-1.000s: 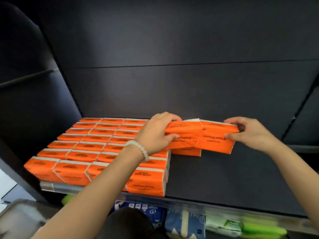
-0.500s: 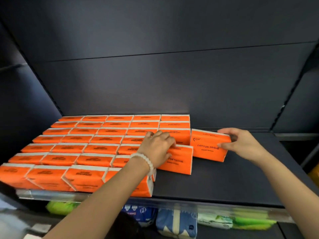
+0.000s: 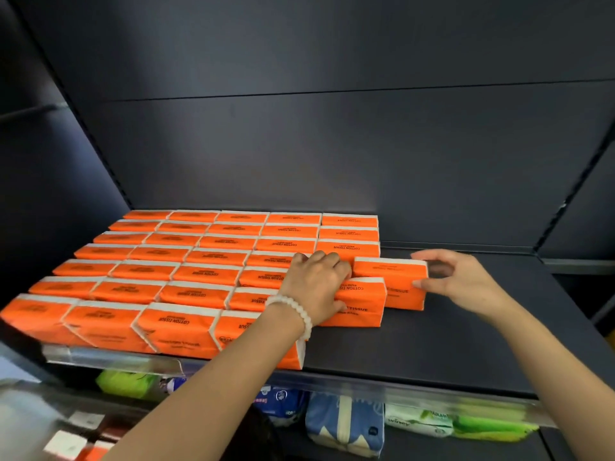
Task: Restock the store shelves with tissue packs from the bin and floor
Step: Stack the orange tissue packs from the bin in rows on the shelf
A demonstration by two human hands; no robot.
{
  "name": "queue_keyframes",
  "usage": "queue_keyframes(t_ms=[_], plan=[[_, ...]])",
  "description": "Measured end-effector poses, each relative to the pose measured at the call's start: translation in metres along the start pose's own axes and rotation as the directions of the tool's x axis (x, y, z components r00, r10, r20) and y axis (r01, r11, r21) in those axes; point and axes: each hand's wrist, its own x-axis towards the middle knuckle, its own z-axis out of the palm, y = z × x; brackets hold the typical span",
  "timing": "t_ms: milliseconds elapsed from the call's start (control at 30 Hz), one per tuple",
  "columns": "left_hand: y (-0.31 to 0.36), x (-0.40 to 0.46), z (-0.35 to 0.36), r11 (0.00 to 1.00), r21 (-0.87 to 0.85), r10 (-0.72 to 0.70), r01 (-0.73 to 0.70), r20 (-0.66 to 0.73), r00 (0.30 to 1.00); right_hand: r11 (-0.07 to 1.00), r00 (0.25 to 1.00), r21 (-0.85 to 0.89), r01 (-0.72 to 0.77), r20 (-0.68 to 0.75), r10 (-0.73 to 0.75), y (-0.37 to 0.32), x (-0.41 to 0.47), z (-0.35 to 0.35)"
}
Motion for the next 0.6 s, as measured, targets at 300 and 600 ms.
queue_keyframes(t_ms=[300,600], plan=[[-0.002,0.006,-0.001,0.999,-0.046,0.017,-0.014,0.077,0.997,0.998,0.999,0.043,-0.038,-0.026,0.039,0.009,-0.002,0.02],[-0.003,0.019,-0.003,0.988,0.12,0.077,-0.098,0.163,0.984,0.995,0.993,0.099,-0.027,0.12,0.015,0.008,-0.008,0.04]])
